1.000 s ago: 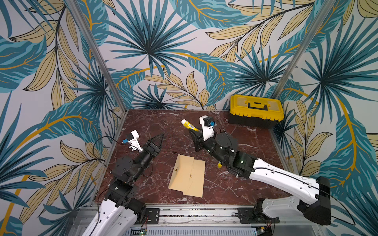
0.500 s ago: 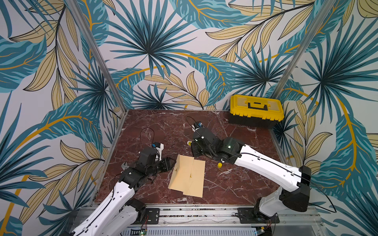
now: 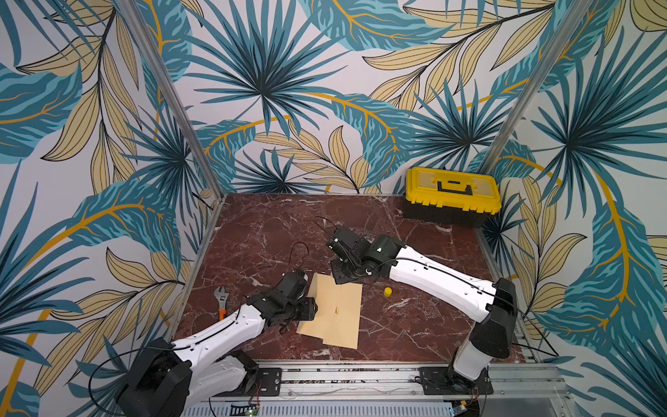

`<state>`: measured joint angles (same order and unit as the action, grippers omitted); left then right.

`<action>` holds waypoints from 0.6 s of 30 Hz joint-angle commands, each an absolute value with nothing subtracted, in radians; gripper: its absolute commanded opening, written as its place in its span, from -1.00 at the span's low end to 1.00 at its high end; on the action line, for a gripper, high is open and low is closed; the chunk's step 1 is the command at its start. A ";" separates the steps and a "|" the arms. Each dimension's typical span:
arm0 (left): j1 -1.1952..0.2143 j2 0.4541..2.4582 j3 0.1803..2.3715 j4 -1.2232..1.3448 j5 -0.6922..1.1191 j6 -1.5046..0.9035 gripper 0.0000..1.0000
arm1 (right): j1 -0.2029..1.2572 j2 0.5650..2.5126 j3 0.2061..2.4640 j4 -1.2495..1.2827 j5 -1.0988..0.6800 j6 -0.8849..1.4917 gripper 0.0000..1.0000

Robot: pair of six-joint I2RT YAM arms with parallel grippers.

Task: Seal the envelope with a glue stick
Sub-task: Adjust the envelope at the center of the board.

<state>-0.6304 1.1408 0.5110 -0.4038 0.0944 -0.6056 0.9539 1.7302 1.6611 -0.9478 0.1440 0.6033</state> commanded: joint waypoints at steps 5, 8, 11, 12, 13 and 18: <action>-0.667 1.202 0.505 -0.340 -0.004 -0.592 0.03 | 0.952 1.803 1.756 -1.039 0.063 0.612 -1.00; -0.667 1.143 0.468 -0.331 -0.032 -0.608 -0.10 | 0.951 1.842 1.794 -1.080 0.034 0.609 -1.00; -0.667 1.093 0.431 -0.314 -0.038 -0.626 -0.26 | 0.951 1.873 1.814 -1.093 -0.001 0.612 -1.00; -0.667 1.080 0.420 -0.310 -0.036 -0.634 -0.32 | 0.952 1.884 1.821 -1.097 -0.014 0.615 -1.00; -0.668 1.069 0.412 -0.308 -0.038 -0.639 -0.37 | 0.951 1.893 1.827 -1.100 -0.023 0.616 -1.00; -0.667 0.998 0.351 -0.288 -0.052 -0.692 -0.49 | 0.953 1.926 1.849 -1.118 -0.035 0.617 -1.00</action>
